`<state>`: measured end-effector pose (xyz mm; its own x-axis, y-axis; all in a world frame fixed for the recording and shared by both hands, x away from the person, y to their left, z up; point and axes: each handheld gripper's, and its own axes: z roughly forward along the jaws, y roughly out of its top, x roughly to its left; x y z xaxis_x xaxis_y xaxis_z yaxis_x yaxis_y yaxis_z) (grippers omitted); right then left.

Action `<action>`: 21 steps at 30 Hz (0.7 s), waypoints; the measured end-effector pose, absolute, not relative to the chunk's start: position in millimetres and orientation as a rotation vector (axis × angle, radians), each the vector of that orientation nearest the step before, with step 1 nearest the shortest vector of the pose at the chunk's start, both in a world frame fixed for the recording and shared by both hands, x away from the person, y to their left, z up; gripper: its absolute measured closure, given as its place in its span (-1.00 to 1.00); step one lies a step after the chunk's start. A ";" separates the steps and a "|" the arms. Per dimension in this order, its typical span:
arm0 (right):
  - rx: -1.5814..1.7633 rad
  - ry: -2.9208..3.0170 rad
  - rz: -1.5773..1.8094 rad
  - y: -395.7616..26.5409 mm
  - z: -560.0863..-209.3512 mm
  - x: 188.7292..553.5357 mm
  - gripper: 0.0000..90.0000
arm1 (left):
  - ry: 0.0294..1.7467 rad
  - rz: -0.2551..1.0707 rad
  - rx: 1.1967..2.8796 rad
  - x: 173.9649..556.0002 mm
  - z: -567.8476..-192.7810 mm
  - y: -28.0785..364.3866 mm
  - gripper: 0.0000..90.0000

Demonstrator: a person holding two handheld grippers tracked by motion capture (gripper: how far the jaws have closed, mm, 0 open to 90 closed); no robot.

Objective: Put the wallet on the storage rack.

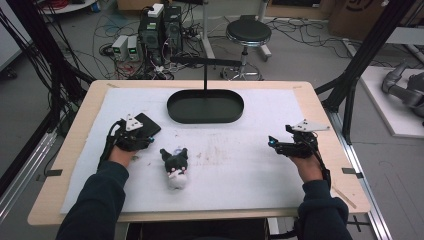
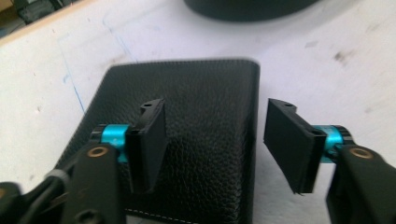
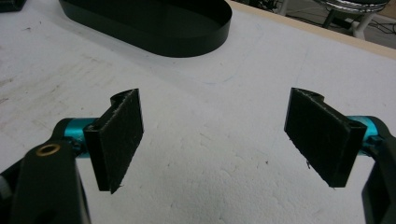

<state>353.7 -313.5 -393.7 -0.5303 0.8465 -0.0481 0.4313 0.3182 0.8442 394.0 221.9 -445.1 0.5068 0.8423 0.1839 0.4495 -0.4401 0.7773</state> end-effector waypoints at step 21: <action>1.148 2.095 1.107 -315.5 -395.0 352.4 -0.56 | 0.981 0.793 2.001 385.7 -432.4 226.2 0.81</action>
